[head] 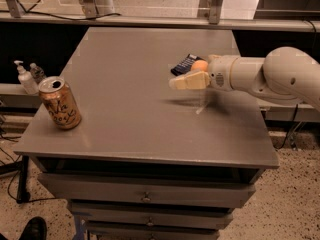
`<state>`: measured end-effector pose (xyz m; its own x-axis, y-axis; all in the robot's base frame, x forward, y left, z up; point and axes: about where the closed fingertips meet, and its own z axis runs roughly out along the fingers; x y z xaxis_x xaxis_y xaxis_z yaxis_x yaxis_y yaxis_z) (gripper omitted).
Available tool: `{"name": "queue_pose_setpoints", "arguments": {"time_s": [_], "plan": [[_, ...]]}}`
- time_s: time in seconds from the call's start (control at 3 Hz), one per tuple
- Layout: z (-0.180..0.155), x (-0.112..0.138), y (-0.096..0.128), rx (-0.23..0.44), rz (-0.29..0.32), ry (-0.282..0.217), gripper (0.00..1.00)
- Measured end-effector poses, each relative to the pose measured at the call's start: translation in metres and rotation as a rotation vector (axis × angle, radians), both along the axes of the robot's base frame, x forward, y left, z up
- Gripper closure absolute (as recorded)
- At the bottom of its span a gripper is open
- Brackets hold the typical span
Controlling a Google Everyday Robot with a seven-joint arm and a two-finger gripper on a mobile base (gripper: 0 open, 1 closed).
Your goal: Move orange near rxbar blueberry
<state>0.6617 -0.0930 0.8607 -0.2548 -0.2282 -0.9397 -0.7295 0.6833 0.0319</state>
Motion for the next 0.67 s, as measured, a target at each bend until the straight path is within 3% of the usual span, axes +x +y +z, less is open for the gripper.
{"name": "queue_pose_setpoints", "arguments": {"time_s": [0.33,0.67], "plan": [[0.003,-0.003,-0.013,-0.012,-0.030,-0.009,0.00],[0.017,-0.016,-0.043,-0.029,-0.091,-0.057,0.00]]}}
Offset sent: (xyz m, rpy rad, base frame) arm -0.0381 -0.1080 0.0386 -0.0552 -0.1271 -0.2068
